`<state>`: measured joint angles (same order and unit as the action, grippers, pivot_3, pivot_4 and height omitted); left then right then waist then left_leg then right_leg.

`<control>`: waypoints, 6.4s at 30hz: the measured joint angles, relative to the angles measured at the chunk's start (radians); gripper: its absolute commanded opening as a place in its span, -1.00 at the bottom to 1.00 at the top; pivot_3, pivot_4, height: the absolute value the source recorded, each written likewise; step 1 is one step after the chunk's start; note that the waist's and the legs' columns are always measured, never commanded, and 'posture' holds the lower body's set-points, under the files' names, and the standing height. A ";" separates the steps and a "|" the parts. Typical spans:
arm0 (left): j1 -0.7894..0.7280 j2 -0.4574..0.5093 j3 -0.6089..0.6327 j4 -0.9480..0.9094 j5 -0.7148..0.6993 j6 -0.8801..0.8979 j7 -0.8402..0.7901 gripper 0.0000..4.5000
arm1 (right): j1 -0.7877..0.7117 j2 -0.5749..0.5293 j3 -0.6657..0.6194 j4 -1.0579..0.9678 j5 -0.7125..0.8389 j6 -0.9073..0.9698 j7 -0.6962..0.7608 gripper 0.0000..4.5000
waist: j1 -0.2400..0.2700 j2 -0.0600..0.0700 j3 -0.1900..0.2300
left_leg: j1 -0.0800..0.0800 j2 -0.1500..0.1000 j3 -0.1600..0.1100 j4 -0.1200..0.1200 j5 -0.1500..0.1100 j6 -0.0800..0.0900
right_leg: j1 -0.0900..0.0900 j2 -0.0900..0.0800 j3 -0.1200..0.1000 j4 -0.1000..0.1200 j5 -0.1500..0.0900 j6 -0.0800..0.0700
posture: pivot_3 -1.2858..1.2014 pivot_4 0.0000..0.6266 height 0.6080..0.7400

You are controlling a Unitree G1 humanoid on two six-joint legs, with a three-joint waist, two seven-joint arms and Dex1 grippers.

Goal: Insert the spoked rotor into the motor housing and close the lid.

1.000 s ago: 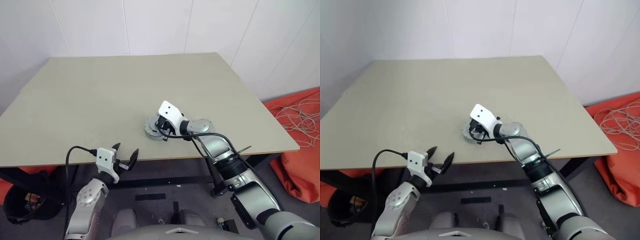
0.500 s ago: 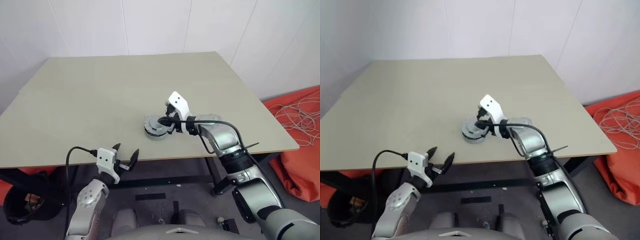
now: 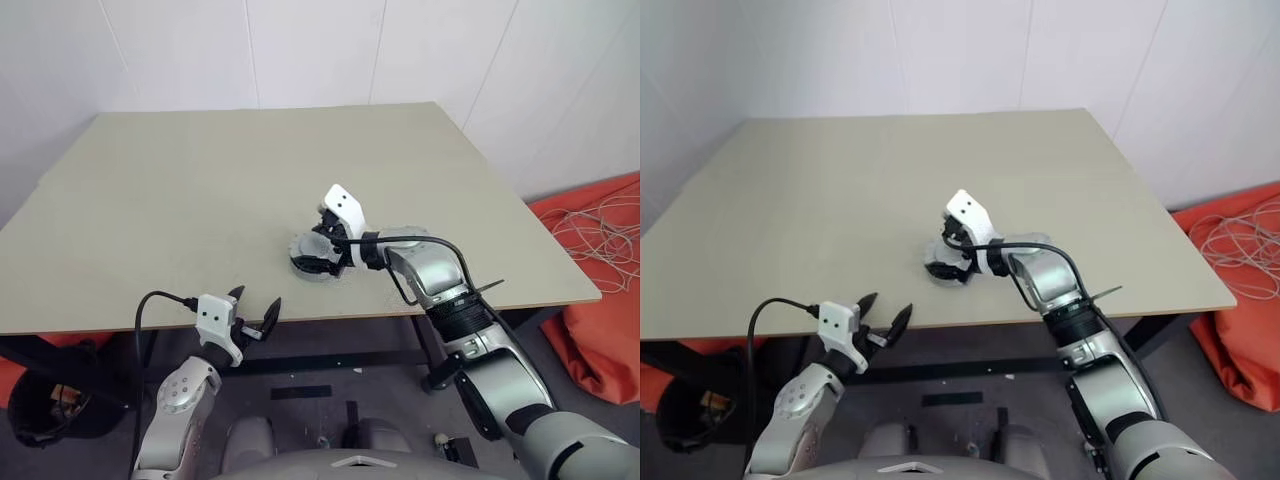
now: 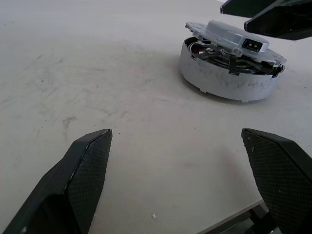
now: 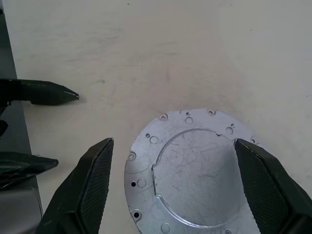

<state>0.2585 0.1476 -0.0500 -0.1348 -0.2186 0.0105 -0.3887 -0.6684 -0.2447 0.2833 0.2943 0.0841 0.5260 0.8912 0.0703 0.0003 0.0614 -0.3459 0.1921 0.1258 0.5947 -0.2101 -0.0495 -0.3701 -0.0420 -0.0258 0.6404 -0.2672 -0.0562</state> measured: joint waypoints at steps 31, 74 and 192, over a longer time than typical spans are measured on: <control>0.019 0.003 -0.012 -0.028 0.002 0.013 0.026 1.00 | -0.077 -0.006 0.008 0.238 -0.059 -0.173 0.067 0.40 | 0.001 0.000 0.000 | -0.002 0.000 0.001 0.000 0.000 0.000 | -0.001 0.000 0.000 0.000 0.000 0.000 | 0.03 -1.00 1.00; 0.024 0.003 0.000 -0.012 0.001 -0.011 0.004 1.00 | -0.056 -0.018 0.053 0.140 -0.090 -0.083 0.028 0.40 | -0.001 0.000 0.000 | 0.001 0.000 0.000 0.000 0.000 0.001 | 0.001 0.000 0.000 -0.001 0.000 0.000 | 0.03 -1.00 1.00; -0.924 0.118 -0.108 0.829 0.085 -0.022 -0.674 -1.00 | 0.057 -0.112 -0.348 -0.225 0.192 0.573 -0.215 0.98 | 0.039 0.001 0.000 | 0.004 -0.003 0.001 -0.023 0.007 -0.011 | 0.002 0.000 -0.001 -0.017 0.003 0.001 | 0.03 -1.00 1.00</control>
<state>-0.6659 0.2658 -0.1577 0.6941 -0.1338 -0.0111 -1.0629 -0.6113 -0.3565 -0.0643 0.0689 0.2757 1.0987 0.6764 0.1095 0.0011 0.0615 -0.3424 0.1891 0.1266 0.5718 -0.2027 -0.0607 -0.3677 -0.0423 -0.0267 0.6234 -0.2646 -0.0550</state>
